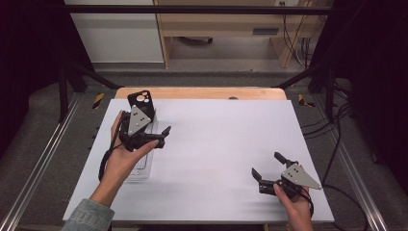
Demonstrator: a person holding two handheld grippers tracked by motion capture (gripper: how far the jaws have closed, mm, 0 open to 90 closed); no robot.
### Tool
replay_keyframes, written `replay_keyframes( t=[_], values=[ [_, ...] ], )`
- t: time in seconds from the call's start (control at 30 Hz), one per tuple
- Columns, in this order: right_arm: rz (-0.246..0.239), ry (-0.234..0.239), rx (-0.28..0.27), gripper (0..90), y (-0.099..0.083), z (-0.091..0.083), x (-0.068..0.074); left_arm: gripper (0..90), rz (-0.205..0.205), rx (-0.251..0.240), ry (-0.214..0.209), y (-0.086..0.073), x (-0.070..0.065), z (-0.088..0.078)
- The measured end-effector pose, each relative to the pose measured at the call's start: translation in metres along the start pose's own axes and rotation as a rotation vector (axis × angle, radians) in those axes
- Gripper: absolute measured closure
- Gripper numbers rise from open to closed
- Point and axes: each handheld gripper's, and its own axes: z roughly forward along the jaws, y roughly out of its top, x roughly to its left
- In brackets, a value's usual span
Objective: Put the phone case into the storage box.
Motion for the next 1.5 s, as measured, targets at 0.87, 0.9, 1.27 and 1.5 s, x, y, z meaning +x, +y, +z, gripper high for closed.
replay_keyframes(
  t=[0.87, 0.9, 1.27, 1.5],
  values=[
    [0.0, -0.001, -0.001, 2.3, 0.0, 0.0, 0.0, 2.8, -0.01, -0.041, -0.054, -0.004, -0.032, -0.004],
    [0.0, -0.001, -0.001, 2.3, 0.0, 0.0, 0.0, 2.8, -0.007, -0.044, -0.052, -0.005, -0.034, -0.004],
    [-0.002, -0.001, -0.001, 2.3, 0.0, 0.0, 0.0, 2.8, -0.013, -0.07, -0.075, -0.007, -0.048, -0.009],
    [0.0, -0.002, -0.001, 2.3, 0.0, 0.0, 0.0, 2.8, -0.012, -0.09, -0.072, -0.01, -0.056, -0.013]
  ],
)
